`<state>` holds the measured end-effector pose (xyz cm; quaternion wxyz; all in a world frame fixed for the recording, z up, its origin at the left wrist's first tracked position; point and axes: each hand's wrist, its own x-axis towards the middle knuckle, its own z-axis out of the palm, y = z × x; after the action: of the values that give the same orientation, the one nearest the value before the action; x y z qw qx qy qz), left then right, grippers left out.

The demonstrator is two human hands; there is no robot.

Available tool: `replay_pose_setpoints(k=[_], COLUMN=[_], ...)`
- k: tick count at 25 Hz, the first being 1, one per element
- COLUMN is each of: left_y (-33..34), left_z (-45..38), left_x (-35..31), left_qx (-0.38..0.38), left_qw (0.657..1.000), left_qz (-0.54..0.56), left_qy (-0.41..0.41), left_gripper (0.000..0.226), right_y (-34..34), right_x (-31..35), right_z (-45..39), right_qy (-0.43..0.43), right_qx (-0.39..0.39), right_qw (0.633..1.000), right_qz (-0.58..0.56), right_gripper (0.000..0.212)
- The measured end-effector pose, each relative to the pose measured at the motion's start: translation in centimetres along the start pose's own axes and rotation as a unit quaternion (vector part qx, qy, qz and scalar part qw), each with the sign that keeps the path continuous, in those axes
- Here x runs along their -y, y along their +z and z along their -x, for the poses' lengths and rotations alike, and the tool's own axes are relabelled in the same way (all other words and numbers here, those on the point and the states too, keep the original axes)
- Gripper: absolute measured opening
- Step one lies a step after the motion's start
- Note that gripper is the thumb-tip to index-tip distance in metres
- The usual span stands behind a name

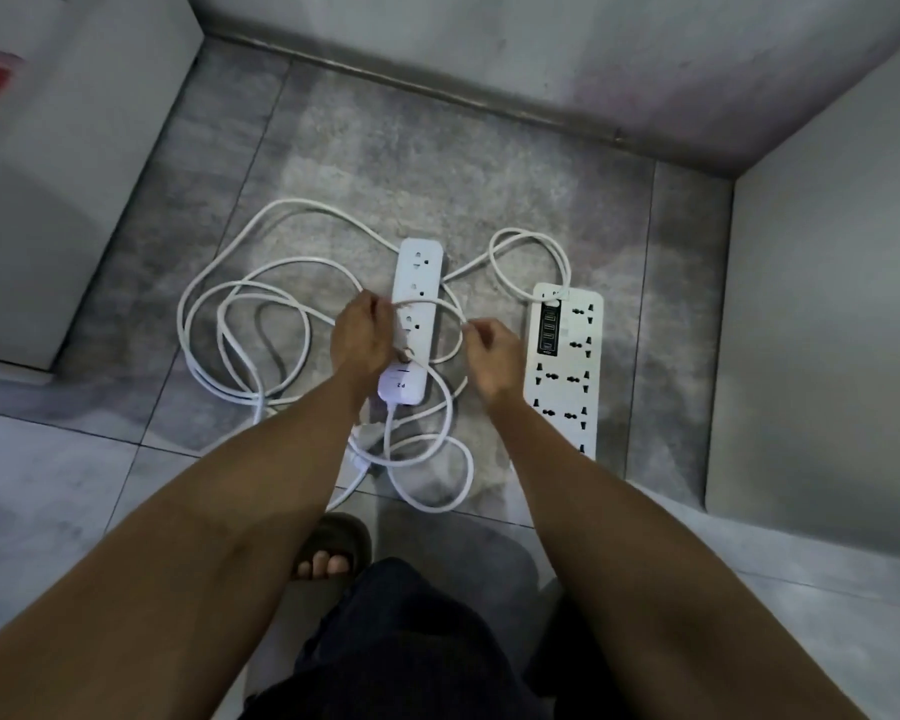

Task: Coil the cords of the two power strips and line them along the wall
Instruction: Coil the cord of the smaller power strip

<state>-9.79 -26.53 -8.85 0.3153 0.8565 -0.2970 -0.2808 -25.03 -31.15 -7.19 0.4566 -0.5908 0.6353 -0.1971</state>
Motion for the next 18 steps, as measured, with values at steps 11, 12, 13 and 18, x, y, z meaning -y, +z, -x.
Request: replay_pose_setpoints(k=[11,12,13,18], left_y=[-2.3,-2.0,-1.6,-2.8], left_z=[-2.8,-2.9,-2.8,-1.5], left_x=[-2.2,-2.0,-1.9,-1.8], left_qx=[0.234,0.225,0.219,0.254], left_qw=[0.942,0.943,0.944,0.927], left_qz=[0.144,0.143,0.147,0.227], left_qy=[-0.192,-0.198,-0.2,-0.154], left_gripper=[0.017,0.021,0.023,0.013], right_y=[0.6,1.1,1.4,0.1], right_x=[1.8,1.7,1.6,1.0], right_z=[-2.8,-2.6,-2.7,-2.2], right_qy=[0.211,0.208,0.21,0.208], right_qx=[0.224,0.22,0.207,0.215], right_qw=[0.948,0.951,0.953,0.942], right_qz=[-0.081,-0.067,-0.062,-0.15], right_gripper=[0.022,0.026,0.026,0.021])
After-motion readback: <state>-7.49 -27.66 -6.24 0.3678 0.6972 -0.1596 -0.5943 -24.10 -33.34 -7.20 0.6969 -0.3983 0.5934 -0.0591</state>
